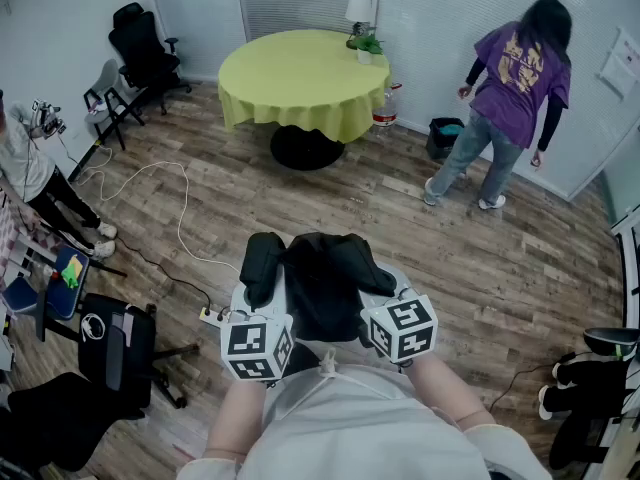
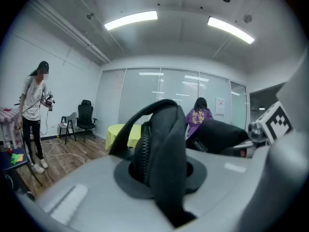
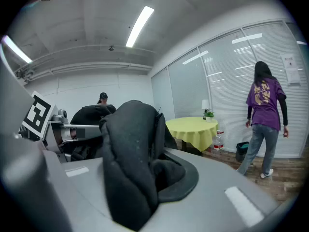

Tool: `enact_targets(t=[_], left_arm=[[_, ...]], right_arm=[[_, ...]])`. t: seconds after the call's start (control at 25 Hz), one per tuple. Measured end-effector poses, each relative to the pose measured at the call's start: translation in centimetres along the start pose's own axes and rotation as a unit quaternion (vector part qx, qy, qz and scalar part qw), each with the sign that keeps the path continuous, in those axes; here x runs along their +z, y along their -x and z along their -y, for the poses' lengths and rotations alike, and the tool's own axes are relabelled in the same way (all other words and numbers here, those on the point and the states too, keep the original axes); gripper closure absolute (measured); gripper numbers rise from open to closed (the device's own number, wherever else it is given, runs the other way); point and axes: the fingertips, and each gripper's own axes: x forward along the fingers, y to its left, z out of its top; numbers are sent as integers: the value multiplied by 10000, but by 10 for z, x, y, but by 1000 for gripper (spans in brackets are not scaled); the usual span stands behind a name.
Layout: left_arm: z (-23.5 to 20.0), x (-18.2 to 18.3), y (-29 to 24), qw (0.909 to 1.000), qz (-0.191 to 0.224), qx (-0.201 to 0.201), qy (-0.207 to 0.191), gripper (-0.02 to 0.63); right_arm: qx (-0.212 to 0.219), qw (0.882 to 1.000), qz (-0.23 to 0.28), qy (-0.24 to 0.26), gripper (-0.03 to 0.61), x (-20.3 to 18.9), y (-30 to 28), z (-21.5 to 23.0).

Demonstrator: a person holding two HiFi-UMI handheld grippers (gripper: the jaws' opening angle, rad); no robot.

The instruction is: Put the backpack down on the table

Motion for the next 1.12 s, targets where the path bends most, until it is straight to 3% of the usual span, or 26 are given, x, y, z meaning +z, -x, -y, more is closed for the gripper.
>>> enact_targets(t=[0.72, 1.12], left_arm=[[-2, -16, -44, 9994, -324, -23, 81, 578], [-43, -12, -114, 9979, -552, -234, 242, 578]], right_arm=[[115, 9994, -291, -148, 551, -11, -32, 29], [-36, 9982, -544, -249, 551, 5, -101, 47]])
